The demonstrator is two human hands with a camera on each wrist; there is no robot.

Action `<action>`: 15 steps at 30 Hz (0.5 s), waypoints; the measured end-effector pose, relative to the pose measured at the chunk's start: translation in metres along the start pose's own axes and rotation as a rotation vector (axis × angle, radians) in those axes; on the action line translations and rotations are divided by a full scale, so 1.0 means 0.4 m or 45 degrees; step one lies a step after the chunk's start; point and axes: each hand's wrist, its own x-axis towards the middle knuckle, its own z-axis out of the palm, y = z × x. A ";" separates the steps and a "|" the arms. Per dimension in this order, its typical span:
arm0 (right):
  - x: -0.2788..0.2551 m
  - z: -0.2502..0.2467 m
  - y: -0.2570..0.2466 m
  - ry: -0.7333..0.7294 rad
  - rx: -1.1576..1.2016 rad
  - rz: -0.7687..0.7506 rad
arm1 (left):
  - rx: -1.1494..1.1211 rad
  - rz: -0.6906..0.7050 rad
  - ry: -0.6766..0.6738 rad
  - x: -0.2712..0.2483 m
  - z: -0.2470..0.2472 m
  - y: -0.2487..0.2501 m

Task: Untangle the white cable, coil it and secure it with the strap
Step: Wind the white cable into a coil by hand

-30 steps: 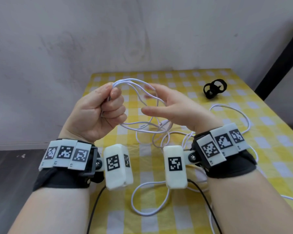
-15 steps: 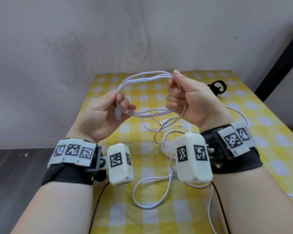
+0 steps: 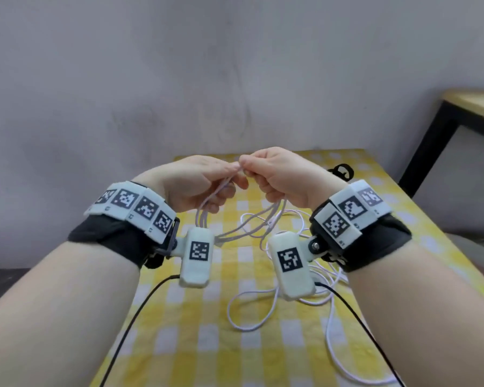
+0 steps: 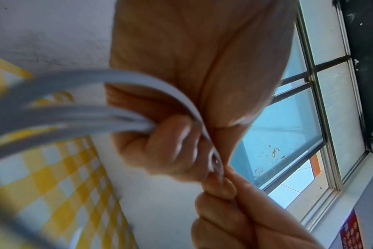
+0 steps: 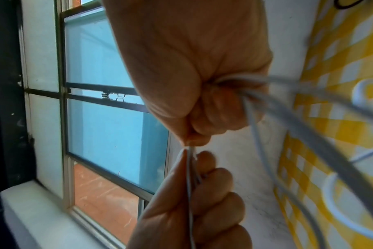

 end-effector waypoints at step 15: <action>-0.062 0.011 -0.034 0.006 0.638 -0.055 | -0.583 0.180 0.072 -0.087 -0.006 0.023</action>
